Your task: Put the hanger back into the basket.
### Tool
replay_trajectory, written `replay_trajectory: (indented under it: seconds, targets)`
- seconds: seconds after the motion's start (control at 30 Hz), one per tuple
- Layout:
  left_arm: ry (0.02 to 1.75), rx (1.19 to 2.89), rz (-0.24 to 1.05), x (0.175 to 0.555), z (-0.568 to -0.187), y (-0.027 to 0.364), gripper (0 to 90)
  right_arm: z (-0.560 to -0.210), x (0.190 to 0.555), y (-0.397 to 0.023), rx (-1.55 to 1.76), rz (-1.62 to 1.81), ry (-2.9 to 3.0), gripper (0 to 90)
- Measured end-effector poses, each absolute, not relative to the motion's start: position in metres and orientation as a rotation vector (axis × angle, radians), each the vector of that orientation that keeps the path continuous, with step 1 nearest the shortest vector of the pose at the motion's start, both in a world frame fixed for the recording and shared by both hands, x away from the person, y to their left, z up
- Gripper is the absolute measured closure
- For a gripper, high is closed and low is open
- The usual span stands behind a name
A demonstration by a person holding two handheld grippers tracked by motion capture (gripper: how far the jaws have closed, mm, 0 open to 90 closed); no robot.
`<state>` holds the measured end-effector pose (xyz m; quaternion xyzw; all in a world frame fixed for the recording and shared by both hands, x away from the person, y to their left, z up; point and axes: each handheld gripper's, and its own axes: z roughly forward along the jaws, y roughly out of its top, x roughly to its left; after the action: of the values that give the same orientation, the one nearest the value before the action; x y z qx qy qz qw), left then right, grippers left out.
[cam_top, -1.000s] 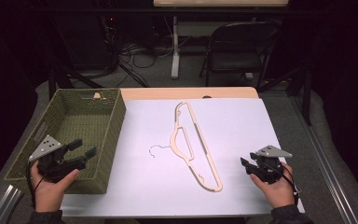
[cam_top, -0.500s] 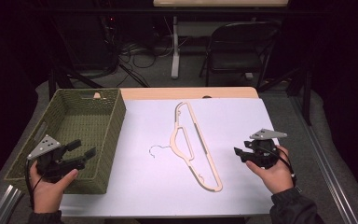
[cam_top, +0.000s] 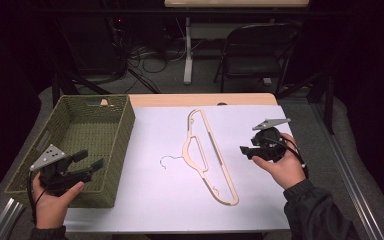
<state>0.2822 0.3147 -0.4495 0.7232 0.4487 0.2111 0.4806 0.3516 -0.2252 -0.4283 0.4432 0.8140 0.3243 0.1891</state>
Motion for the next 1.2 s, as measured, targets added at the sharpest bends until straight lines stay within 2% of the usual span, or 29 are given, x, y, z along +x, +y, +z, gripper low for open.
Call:
replay_trajectory:
  seconds: [0.57,0.87,0.9,0.93,0.97,1.2]
  targets:
    - [1.088,1.795,0.511,0.285,-0.453,0.309,28.8,-0.421,0.382,-0.194,1.251,0.809,2.391,47.2]
    - [1.077,1.82,0.506,0.286,-0.454,0.304,28.8,-0.435,0.401,-0.18,1.286,0.772,2.437,49.3]
    - [1.076,1.82,0.506,0.286,-0.455,0.304,28.8,-0.432,0.402,-0.179,1.297,0.676,2.485,49.6]
    - [1.076,1.82,0.508,0.286,-0.455,0.304,28.9,-0.439,0.405,-0.176,1.298,0.777,2.433,50.0]
    - [1.076,1.819,0.512,0.286,-0.454,0.304,28.8,-0.434,0.406,-0.176,1.311,0.658,2.488,50.1]
    - [1.099,1.801,0.53,0.285,-0.454,0.306,28.5,-0.437,0.418,-0.162,1.33,0.65,2.496,51.6]
